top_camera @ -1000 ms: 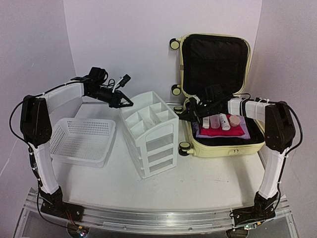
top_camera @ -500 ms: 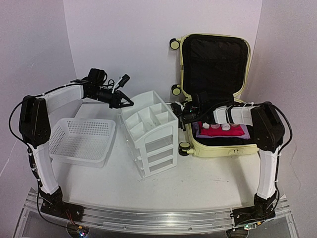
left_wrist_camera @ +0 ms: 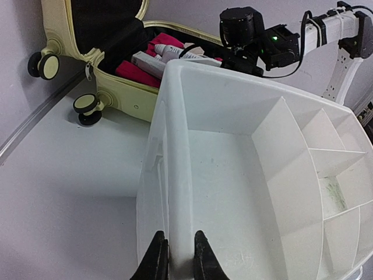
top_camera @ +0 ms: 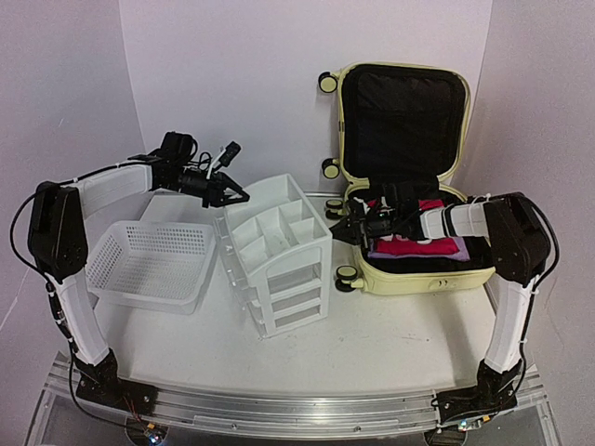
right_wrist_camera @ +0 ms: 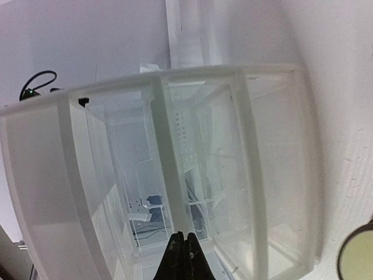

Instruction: Open, take out, and arrange the luggage

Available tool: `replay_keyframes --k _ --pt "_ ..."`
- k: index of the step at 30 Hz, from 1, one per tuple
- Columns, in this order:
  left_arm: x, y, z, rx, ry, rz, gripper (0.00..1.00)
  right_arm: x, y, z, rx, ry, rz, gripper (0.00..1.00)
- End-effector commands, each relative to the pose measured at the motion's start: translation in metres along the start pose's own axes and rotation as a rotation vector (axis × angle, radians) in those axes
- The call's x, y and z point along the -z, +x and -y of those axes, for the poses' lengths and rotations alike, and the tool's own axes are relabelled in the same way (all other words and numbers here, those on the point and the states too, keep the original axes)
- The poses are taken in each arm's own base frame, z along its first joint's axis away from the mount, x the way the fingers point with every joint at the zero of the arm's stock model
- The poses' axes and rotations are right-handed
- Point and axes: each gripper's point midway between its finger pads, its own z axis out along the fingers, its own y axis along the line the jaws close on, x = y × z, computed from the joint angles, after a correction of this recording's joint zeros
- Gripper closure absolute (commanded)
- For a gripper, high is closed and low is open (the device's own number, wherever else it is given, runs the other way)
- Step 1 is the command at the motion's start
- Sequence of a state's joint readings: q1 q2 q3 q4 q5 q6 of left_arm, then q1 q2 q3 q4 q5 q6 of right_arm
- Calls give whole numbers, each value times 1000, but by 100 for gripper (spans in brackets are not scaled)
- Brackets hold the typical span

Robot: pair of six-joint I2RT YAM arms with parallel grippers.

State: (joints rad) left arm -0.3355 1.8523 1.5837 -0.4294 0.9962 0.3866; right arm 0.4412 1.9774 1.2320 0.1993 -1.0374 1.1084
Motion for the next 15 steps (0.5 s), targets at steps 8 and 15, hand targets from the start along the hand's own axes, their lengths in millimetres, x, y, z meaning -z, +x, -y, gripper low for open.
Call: replay_keyframes --k 8,15 --pt "35 -73 55 -184 109 199 100 9 4 5 97 49 8 100" --pt "38 -78 58 -194 109 209 100 -17 24 0 115 39 -71 100"
